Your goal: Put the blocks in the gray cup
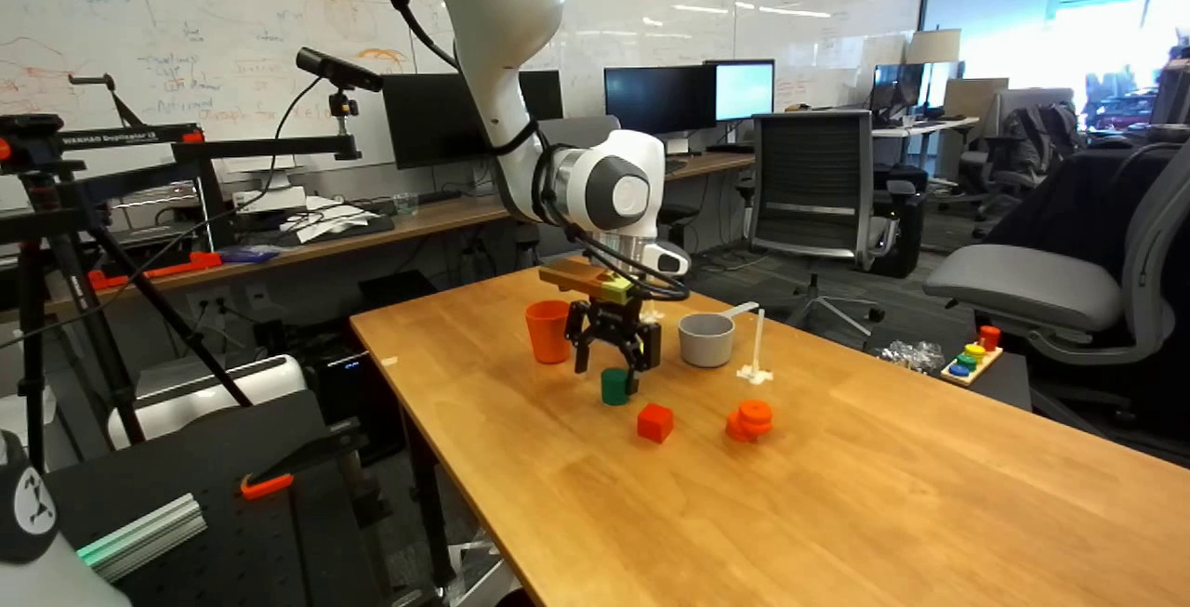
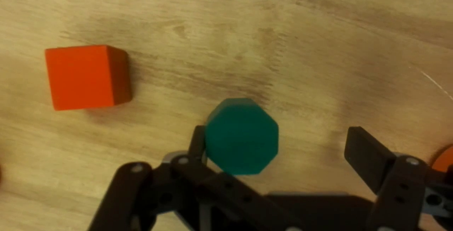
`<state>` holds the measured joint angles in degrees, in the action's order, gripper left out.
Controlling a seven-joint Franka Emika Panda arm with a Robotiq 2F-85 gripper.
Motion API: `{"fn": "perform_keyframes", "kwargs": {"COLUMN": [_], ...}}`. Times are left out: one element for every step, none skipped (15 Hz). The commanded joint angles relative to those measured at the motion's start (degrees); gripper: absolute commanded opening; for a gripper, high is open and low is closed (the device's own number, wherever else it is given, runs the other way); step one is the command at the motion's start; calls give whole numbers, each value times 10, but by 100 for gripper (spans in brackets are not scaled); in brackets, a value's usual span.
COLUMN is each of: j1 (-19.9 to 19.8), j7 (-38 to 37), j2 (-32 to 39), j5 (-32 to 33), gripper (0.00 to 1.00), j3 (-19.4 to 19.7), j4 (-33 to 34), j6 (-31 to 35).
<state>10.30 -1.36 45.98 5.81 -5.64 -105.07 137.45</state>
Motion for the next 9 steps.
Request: {"fn": "perform_keyframes", "kwargs": {"j1": [2,1,3,3,3,3,4,5,8], "j7": [-4,-4,-5,-5,-5,-6,-6,-8,-11], "j2": [-12,-12,-12,-11,-11,-11,-13,-16,-20], "j5": [-10,-10,-8,-7,-7,-7,-6,-5,-3], "gripper": [75,66,58,49,42,33,27,18,17], "j3": [0,0,2,3,3,3,4,5,6], "j4": [0,0,0,0,1,1,2,2,2], "j6": [-23,-25,-24,-24,-26,-27,-30,-32,-32]}}
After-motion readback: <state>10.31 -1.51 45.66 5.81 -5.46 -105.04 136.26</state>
